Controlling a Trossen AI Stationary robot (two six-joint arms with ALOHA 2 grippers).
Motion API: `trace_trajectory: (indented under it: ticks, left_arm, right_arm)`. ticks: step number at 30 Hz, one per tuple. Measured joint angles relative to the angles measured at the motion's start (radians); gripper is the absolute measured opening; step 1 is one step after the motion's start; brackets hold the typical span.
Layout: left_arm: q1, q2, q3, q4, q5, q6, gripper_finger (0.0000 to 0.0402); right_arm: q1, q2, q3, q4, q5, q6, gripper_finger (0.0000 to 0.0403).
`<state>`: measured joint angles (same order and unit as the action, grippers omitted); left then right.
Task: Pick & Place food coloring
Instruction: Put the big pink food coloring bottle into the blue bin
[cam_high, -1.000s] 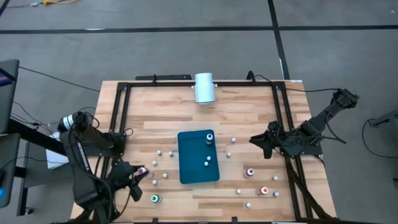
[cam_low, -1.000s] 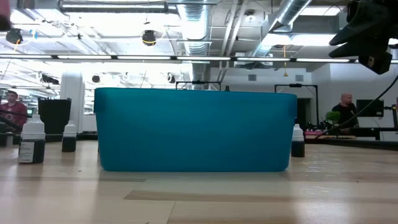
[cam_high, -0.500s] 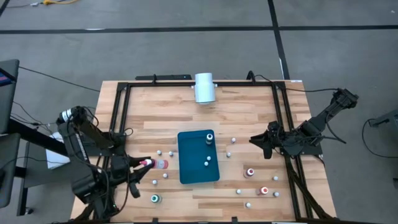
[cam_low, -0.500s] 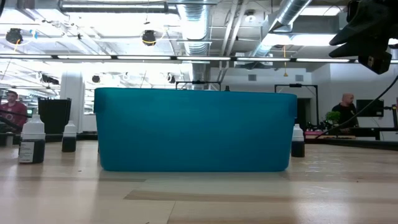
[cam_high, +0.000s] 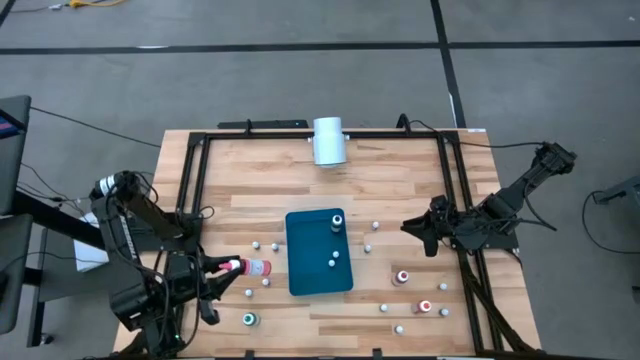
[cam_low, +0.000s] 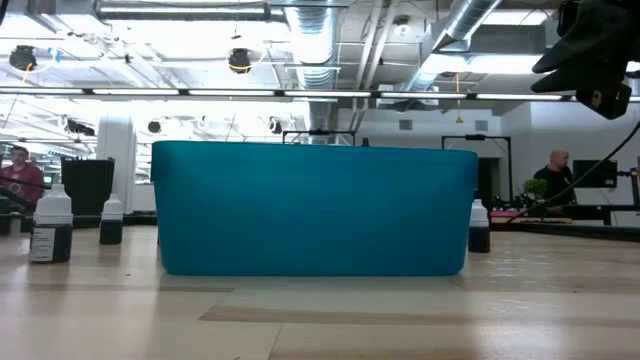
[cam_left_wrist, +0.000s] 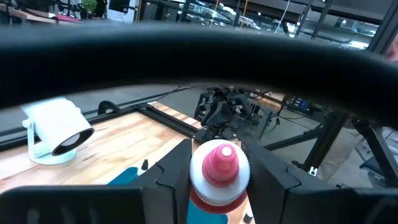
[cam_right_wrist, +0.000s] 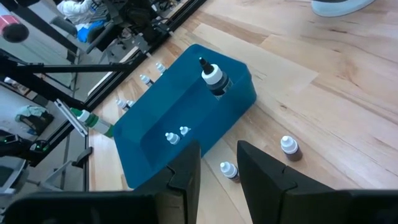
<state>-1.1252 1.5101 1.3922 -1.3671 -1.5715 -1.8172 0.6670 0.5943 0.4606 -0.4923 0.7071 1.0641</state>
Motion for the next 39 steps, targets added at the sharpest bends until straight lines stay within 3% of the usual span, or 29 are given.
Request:
trace_trajectory:
  ticks: [7,13,18,26,39]
  left_arm:
    - [0.0,0.0,0.0,0.005,0.0,-0.001,0.0108]
    - [-0.024,0.0,0.0,0.121,0.006,0.072,0.0108]
    - [-0.015,0.001,0.0,0.249,0.195,0.161,0.0108]
    - [0.048,0.001,0.0,0.524,0.444,0.446,0.0108]
    - [0.223,0.001,-0.006,0.844,0.701,0.908,0.0108]
  right_arm:
    - [0.0,0.0,0.0,0.0,-0.001,-0.002,0.0095]
    - [0.0,0.0,0.0,0.0,-0.001,-0.002,0.0095]
    - [0.0,0.0,0.0,0.0,0.0,-0.002,0.0095]
    - [-0.002,0.0,0.0,-0.001,0.032,-0.027,0.0095]
    - [-0.002,0.0,0.0,0.003,0.033,-0.045,0.0095]
